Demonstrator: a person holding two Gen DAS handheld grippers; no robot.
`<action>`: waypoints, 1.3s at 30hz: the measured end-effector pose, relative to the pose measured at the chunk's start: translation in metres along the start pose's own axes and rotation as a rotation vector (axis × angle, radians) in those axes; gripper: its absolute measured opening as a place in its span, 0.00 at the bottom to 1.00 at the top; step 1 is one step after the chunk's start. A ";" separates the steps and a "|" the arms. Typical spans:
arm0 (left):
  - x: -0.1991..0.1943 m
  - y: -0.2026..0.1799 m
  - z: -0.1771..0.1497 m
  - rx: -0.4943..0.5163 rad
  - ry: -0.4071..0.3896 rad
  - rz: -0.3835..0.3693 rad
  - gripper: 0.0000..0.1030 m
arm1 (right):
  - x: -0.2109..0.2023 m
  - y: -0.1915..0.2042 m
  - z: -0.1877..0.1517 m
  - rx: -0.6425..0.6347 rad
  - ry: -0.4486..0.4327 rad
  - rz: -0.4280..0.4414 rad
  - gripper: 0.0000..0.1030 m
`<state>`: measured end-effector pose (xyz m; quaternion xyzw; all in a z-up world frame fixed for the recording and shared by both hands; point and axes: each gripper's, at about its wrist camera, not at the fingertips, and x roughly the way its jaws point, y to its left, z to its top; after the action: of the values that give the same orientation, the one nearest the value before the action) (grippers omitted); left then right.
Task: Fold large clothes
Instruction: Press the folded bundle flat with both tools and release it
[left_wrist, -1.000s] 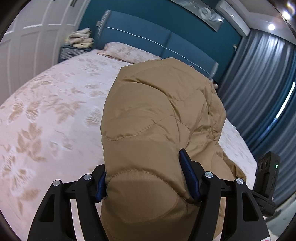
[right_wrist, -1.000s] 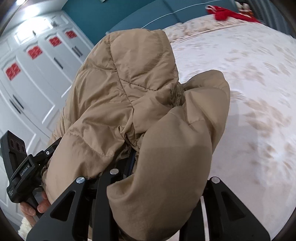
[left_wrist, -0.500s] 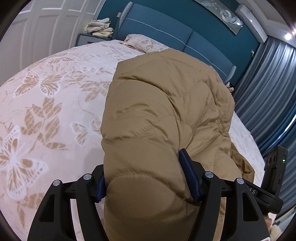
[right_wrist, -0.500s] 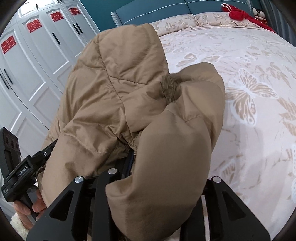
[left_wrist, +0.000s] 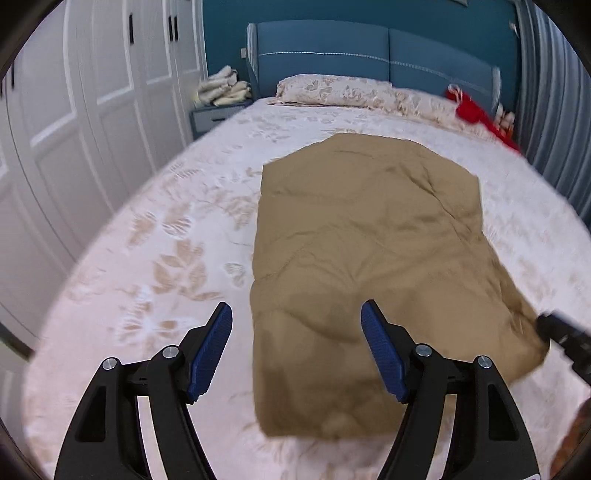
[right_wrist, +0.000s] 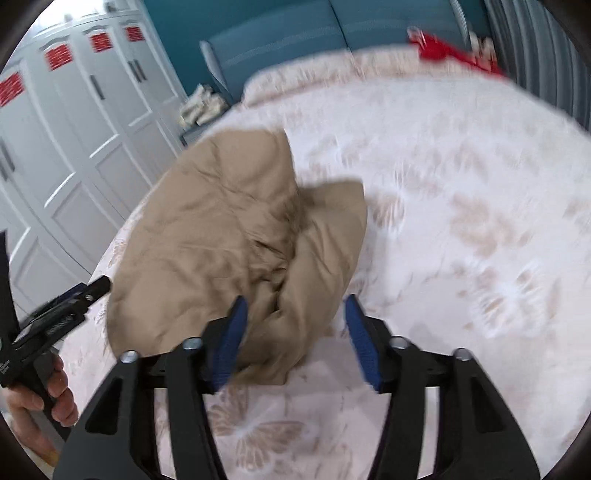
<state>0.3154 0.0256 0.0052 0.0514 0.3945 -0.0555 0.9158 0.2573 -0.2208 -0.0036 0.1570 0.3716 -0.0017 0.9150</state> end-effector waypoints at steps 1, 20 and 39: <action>-0.005 -0.004 -0.001 0.001 0.010 0.005 0.68 | -0.009 0.009 0.002 -0.029 -0.017 -0.006 0.34; 0.043 -0.023 -0.029 -0.045 0.147 0.066 0.74 | 0.071 0.049 -0.030 -0.102 0.191 -0.063 0.06; 0.062 -0.030 -0.042 -0.036 0.115 0.122 0.80 | 0.089 0.056 -0.038 -0.137 0.164 -0.101 0.06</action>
<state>0.3237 -0.0016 -0.0702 0.0621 0.4434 0.0105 0.8941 0.3026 -0.1465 -0.0743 0.0747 0.4518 -0.0095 0.8889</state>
